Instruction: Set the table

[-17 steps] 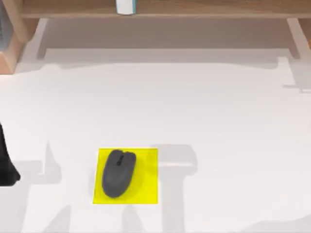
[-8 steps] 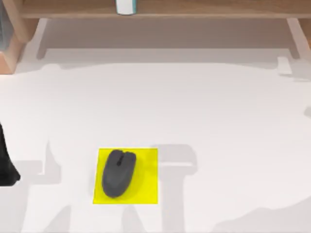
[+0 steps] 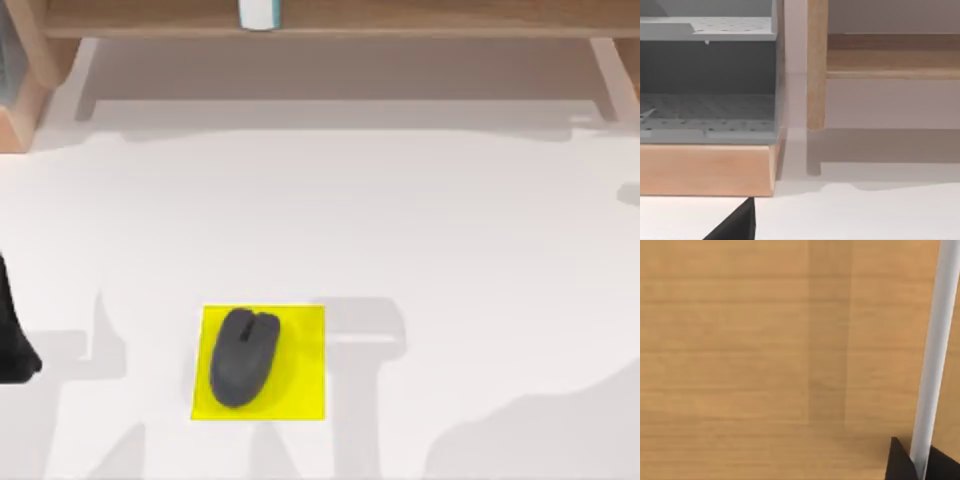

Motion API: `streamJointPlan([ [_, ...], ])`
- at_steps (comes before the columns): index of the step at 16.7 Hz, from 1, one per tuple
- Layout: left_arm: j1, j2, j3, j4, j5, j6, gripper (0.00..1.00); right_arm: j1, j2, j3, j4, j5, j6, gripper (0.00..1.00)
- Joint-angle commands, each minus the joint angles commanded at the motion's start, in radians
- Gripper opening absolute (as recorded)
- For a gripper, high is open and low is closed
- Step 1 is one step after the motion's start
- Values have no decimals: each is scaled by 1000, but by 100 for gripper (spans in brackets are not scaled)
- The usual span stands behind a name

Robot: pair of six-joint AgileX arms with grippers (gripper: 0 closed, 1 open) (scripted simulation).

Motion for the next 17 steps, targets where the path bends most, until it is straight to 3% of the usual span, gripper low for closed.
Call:
streamJointPlan([
  [7, 0, 0, 0, 0, 0, 0, 100, 20, 34, 77, -47, 18, 1, 0],
  [17, 0, 0, 0, 0, 0, 0, 100, 20, 34, 77, -47, 18, 1, 75],
])
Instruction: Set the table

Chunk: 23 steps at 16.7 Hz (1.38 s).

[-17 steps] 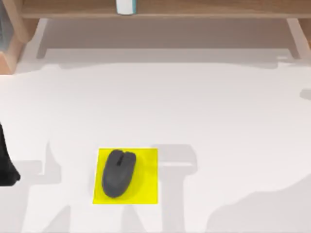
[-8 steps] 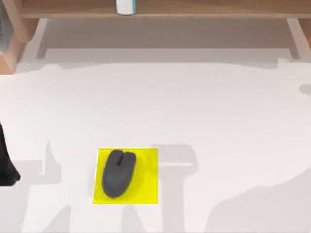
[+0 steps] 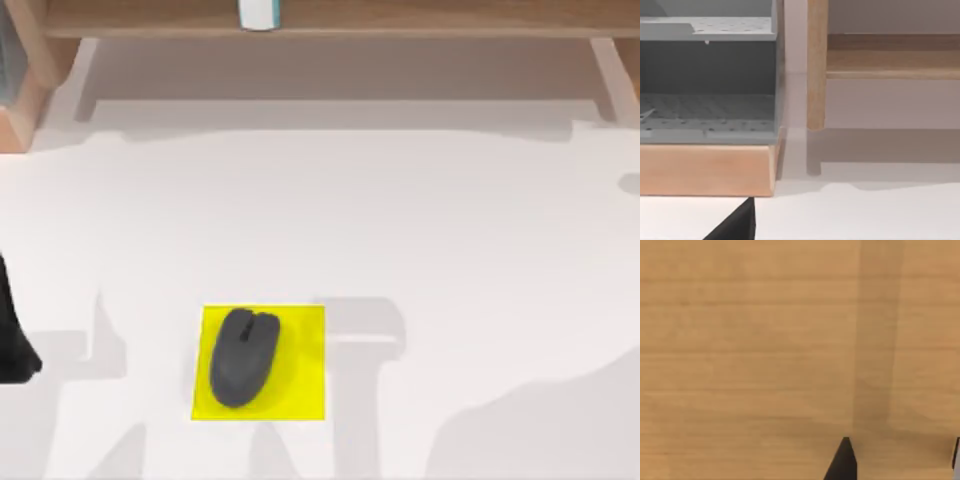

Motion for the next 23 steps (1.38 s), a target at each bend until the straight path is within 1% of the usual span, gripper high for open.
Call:
streamJointPlan([
  [3, 0, 0, 0, 0, 0, 0, 100, 0, 0, 0, 0, 0, 0, 98],
  [4, 0, 0, 0, 0, 0, 0, 100, 0, 0, 0, 0, 0, 0, 100],
  [11, 0, 0, 0, 0, 0, 0, 100, 0, 0, 0, 0, 0, 0, 100],
  [13, 0, 0, 0, 0, 0, 0, 100, -9, 14, -28, -11, 2, 4, 100],
  [15, 0, 0, 0, 0, 0, 0, 100, -3, -16, -42, -31, 15, 33, 100],
  [17, 0, 0, 0, 0, 0, 0, 100, 12, -89, -79, -79, 41, 100, 100],
  [19, 0, 0, 0, 0, 0, 0, 100, 37, -203, -135, -148, 74, 197, 100],
  [23, 0, 0, 0, 0, 0, 0, 100, 110, -554, -295, -328, 148, 450, 100],
])
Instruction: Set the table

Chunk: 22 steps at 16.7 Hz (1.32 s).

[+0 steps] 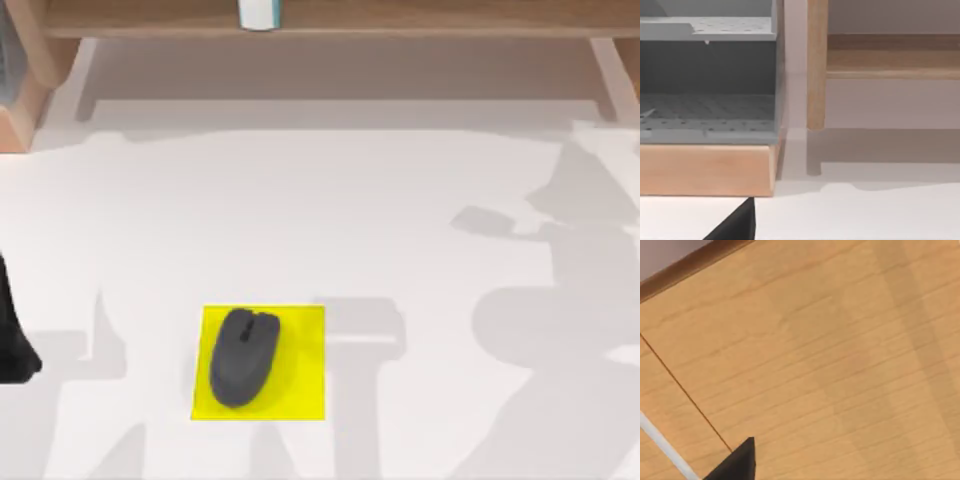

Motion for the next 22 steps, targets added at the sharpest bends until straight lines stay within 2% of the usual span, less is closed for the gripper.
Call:
streamJointPlan([
  [9, 0, 0, 0, 0, 0, 0, 100, 199, -1085, -502, -461, 150, 650, 100],
  [13, 0, 0, 0, 0, 0, 0, 100, 270, -1491, -731, -633, 198, 893, 100],
  [18, 0, 0, 0, 0, 0, 0, 100, 320, -1776, -927, -764, 231, 1073, 100],
  [22, 0, 0, 0, 0, 0, 0, 100, 328, -1819, -961, -785, 237, 1102, 100],
])
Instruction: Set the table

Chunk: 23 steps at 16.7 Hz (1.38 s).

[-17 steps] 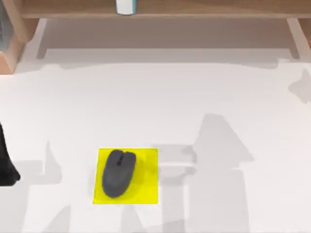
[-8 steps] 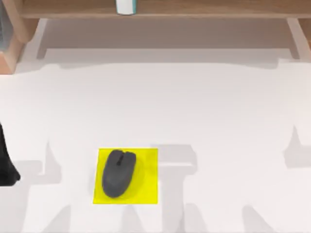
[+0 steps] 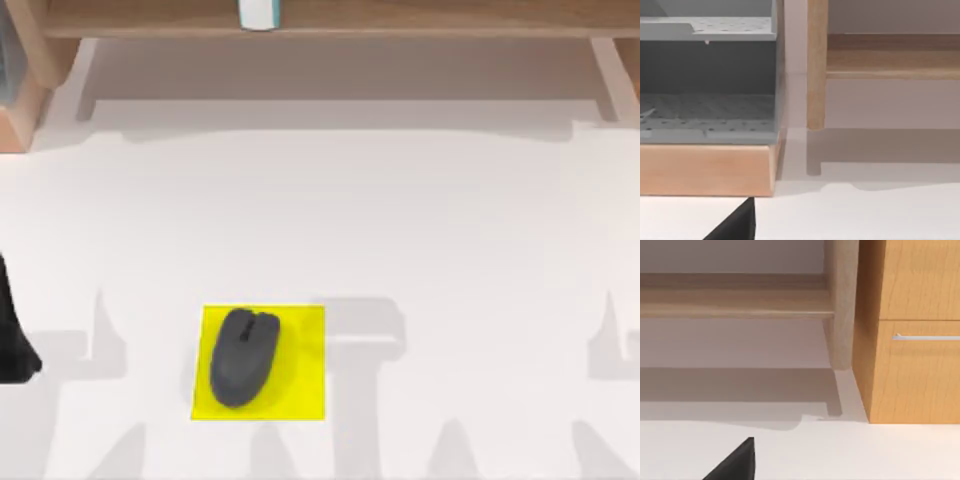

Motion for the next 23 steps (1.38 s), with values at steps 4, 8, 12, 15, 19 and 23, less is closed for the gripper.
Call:
streamJointPlan([
  [4, 0, 0, 0, 0, 0, 0, 100, 0, 0, 0, 0, 0, 0, 100],
  [8, -30, 104, 85, 52, -38, 4, 100, 0, 0, 0, 0, 0, 0, 100],
  [12, -109, 378, 280, 175, -111, 6, 100, 0, 0, 0, 0, 0, 0, 100],
  [15, -188, 677, 468, 294, -178, 6, 100, 0, 0, 0, 0, 0, 0, 100],
  [19, -299, 1133, 735, 462, -273, 7, 100, 0, 0, 0, 0, 0, 0, 100],
  [23, -400, 1570, 982, 617, -366, 8, 100, 0, 0, 0, 0, 0, 0, 100],
])
